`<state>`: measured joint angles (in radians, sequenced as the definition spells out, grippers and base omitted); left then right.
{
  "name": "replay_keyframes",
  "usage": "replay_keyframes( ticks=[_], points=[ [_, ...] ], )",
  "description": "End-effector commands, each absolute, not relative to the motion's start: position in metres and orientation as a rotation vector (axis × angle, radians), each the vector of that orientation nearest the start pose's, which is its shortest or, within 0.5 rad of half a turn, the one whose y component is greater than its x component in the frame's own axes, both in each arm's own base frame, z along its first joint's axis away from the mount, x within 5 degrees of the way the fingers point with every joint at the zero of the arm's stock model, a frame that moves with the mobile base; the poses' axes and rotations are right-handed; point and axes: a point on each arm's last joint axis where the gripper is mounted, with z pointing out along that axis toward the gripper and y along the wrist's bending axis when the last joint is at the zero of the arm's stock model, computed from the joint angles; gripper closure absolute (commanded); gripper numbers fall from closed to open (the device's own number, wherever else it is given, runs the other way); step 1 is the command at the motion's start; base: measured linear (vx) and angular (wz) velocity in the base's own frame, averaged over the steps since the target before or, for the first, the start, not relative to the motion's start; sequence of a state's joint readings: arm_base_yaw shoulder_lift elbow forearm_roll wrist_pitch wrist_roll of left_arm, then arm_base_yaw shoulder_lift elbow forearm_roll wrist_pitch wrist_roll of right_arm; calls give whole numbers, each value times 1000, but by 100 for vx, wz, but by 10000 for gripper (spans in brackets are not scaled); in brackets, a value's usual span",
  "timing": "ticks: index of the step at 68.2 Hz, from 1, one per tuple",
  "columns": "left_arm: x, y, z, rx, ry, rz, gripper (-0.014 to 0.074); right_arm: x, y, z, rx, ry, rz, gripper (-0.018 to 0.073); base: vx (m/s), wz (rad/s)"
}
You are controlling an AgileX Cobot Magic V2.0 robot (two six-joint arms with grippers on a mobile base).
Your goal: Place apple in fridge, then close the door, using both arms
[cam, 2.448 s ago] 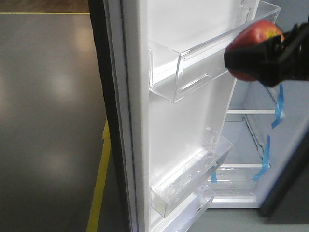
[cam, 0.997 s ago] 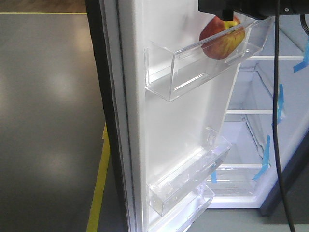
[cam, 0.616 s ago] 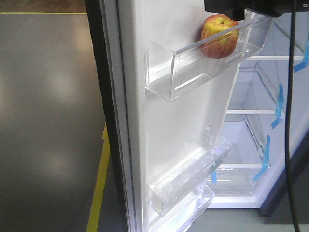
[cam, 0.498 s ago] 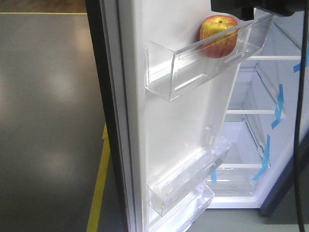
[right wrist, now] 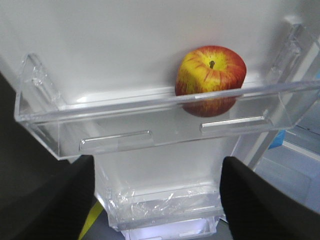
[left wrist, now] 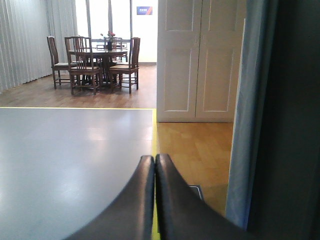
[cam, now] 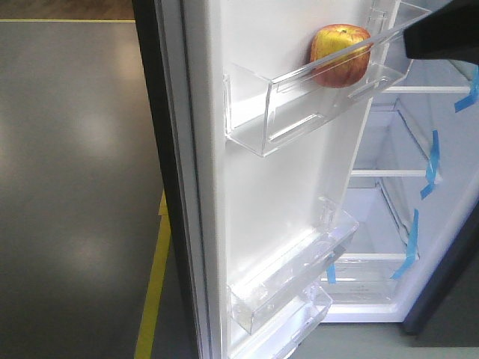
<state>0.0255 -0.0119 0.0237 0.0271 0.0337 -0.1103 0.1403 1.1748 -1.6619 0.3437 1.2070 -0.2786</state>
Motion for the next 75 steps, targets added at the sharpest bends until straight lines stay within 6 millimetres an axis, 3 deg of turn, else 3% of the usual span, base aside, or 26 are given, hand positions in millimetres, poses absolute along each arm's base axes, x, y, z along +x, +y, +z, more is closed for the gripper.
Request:
replay_keyframes(
  ticks=[1,15,35,51,75],
  points=[
    [56,1,201,-81,1465,-61,602,161,50,522,-458,2035,319,90,0,0],
    [56,1,201,-81,1465,-61,602,120,44,520,-468,2029,312,97,0,0],
    [56,1,201,-81,1465,-61,602,72,38,435,-417,2018,355,97,0,0],
    [56,1,201,-81,1465,-61,602,37,36,372,-436,2108,400,97,0,0],
    [56,1,201,-81,1465,-61,602,-5,39,316,-463,2085,536,97,0,0]
  ],
)
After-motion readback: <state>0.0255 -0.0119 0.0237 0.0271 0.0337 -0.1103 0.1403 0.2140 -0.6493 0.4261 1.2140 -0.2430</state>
